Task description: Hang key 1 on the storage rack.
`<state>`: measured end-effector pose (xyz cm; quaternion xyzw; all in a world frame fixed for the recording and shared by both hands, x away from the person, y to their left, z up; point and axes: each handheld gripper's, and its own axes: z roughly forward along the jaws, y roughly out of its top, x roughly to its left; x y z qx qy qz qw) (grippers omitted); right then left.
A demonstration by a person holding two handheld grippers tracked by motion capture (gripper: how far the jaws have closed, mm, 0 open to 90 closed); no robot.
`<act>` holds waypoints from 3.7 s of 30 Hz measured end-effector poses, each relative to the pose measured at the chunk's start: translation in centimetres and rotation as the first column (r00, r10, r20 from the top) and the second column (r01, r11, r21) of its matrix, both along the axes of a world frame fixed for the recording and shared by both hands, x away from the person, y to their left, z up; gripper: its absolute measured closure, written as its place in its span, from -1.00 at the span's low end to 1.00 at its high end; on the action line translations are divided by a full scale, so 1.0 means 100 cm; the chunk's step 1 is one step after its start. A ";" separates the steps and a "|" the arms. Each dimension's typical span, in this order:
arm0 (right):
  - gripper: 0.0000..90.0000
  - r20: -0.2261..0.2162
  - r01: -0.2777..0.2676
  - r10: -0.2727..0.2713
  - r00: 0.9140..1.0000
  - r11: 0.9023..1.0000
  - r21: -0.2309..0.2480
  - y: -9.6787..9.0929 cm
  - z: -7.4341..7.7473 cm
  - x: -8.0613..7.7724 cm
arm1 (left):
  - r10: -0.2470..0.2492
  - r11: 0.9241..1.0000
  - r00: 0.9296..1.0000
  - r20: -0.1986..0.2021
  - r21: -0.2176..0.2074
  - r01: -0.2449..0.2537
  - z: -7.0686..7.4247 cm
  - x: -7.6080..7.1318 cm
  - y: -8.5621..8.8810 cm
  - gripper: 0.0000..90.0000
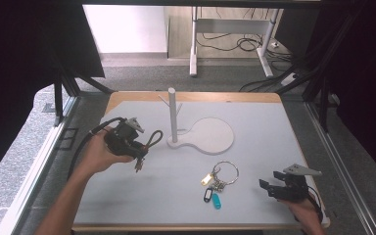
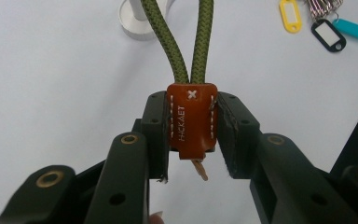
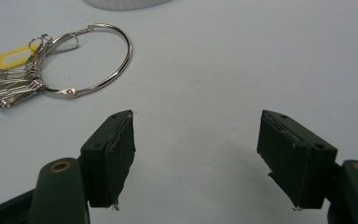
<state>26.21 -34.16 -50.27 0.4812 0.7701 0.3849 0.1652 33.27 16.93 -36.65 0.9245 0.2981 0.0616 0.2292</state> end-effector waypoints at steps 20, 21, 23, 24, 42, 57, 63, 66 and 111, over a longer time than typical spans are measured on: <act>-0.38 -0.005 0.000 0.000 1.000 1.000 0.000 0.000 -0.001 0.000 | 0.015 1.000 1.000 0.007 0.009 -0.016 0.016 0.014 0.006 0.48; -0.38 -0.006 0.000 0.000 1.000 1.000 0.000 0.000 -0.001 0.000 | 0.013 1.000 1.000 0.010 0.006 -0.013 0.018 0.015 0.006 0.48; -0.38 -0.006 0.000 0.000 1.000 1.000 -0.001 0.000 -0.001 0.000 | 0.018 1.000 1.000 0.012 0.000 -0.018 0.019 0.016 0.007 0.48; -0.38 -0.006 0.001 -0.001 1.000 1.000 0.000 0.000 -0.001 0.000 | 0.020 1.000 1.000 0.011 -0.001 -0.020 0.022 0.019 0.008 0.48; -0.37 -0.017 -0.007 0.006 1.000 1.000 -0.013 0.002 -0.004 0.001 | 0.063 0.995 0.998 0.003 -0.075 -0.062 0.033 0.040 0.018 0.48; -0.38 -0.023 -0.008 0.008 1.000 1.000 -0.022 0.002 -0.006 0.002 | 0.062 0.994 0.998 0.014 -0.092 -0.061 0.043 0.050 0.016 0.48; -0.38 -0.024 -0.009 0.008 1.000 1.000 -0.024 0.002 -0.006 0.002 | 0.073 0.992 0.997 0.017 -0.109 -0.070 0.047 0.055 0.015 0.48; -0.38 -0.024 -0.010 0.009 1.000 1.000 -0.026 0.002 -0.006 0.002 | 0.072 0.991 0.997 0.015 -0.118 -0.069 0.049 0.058 0.015 0.48; -0.37 -0.035 -0.021 0.020 0.999 1.000 -0.022 0.002 -0.009 0.003 | 0.054 0.988 0.998 -0.044 -0.140 -0.060 0.032 0.102 -0.011 0.48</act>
